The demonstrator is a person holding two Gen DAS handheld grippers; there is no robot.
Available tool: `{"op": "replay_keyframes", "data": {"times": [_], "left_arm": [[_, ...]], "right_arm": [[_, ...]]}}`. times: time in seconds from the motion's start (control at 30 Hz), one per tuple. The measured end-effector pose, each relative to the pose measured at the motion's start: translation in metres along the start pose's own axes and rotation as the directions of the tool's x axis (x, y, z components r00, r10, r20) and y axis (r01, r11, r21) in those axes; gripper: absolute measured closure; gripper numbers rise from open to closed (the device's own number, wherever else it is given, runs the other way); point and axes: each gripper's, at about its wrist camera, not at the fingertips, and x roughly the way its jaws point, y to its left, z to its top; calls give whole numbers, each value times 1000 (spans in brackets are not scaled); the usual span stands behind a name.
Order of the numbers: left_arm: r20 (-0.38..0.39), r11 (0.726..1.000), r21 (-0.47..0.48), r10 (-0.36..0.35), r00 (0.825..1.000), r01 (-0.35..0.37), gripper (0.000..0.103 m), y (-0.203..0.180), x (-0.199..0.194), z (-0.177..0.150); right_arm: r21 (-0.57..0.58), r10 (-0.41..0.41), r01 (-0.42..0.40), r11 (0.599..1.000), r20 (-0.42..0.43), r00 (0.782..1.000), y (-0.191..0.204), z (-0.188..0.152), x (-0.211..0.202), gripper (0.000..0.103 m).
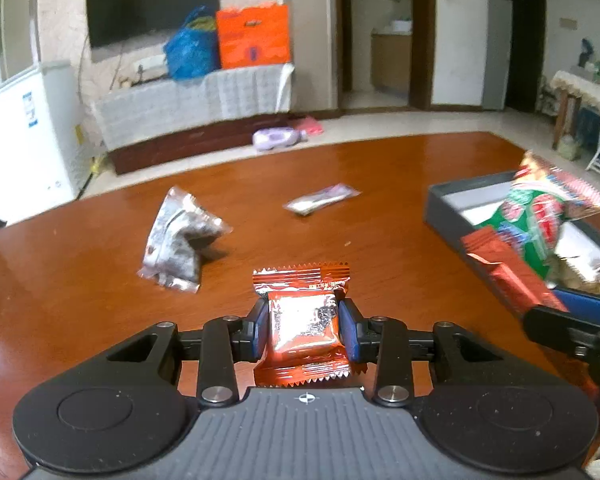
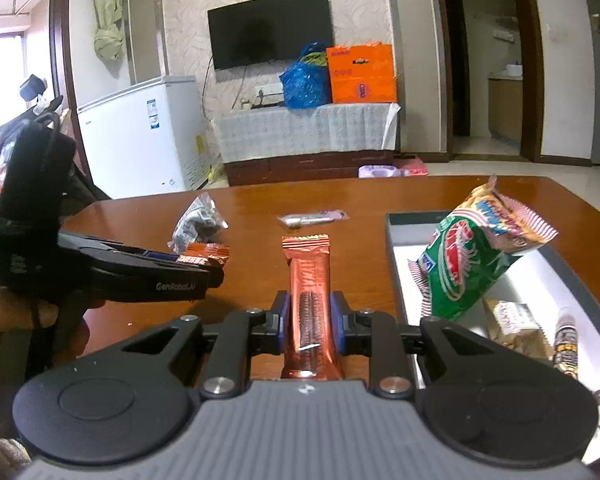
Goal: Organize snacks
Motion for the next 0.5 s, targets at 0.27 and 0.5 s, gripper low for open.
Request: {"op": "replay_keyframes", "data": {"times": [0.27, 0.5], "left_arm": [[95, 992, 69, -115, 989, 108, 66, -34, -32, 3], [137, 964, 140, -244, 960, 225, 66, -75, -44, 3]], "right_arm": [[2, -44, 43, 999, 42, 998, 2, 0, -29, 81], [40, -138, 134, 990, 128, 982, -17, 1, -71, 81]]}}
